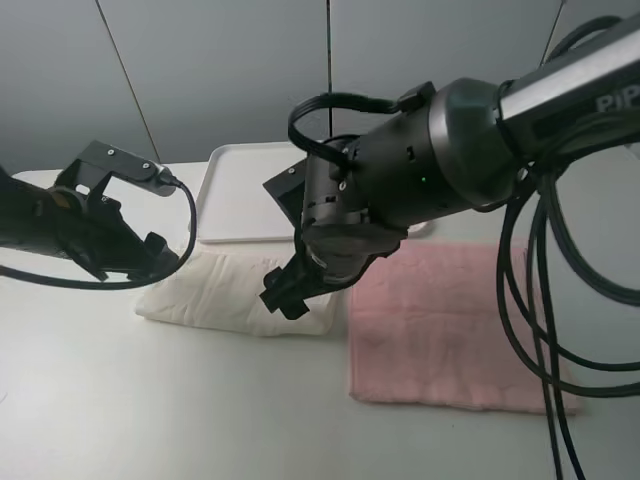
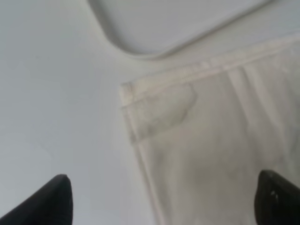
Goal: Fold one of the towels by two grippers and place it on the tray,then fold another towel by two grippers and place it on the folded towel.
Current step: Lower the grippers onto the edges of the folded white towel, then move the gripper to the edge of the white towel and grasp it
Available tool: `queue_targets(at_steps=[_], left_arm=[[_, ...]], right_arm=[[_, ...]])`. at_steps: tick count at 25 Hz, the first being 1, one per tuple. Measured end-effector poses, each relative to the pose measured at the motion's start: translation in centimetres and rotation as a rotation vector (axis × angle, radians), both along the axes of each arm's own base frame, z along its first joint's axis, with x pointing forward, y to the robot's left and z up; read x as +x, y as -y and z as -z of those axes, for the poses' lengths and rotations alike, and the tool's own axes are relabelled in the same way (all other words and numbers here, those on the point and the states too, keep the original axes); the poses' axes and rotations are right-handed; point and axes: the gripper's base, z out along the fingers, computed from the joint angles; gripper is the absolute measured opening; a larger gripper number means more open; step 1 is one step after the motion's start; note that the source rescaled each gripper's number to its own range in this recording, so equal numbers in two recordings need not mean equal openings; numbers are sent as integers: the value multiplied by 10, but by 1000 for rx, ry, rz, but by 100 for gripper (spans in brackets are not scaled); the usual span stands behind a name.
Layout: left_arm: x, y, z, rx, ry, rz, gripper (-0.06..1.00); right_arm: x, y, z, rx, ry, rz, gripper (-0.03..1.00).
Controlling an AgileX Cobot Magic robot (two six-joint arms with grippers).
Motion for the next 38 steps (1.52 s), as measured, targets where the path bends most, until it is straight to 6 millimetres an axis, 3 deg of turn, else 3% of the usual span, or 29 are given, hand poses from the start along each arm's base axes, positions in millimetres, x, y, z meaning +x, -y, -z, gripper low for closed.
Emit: queue_targets(at_steps=[4,11,19,25,38], left_arm=[[20,-8,-3,-34,-148,-59,100],[31,-13,17,-48,-363,-108,100],[44,-18,33,24,-438,-178,100],[55,-18,28,35,-416,-181,100],[55,-21,49,75,-463,-199,100]], right_arm=[[4,5,0,14,-123,8,100],[4,-14,-19,93,-210,-43,100],[4,-17,-25,81,-244,-66,100],[4,-16,-25,83,-255,-63,100],[3,-16,-25,76,-265,-68,100]])
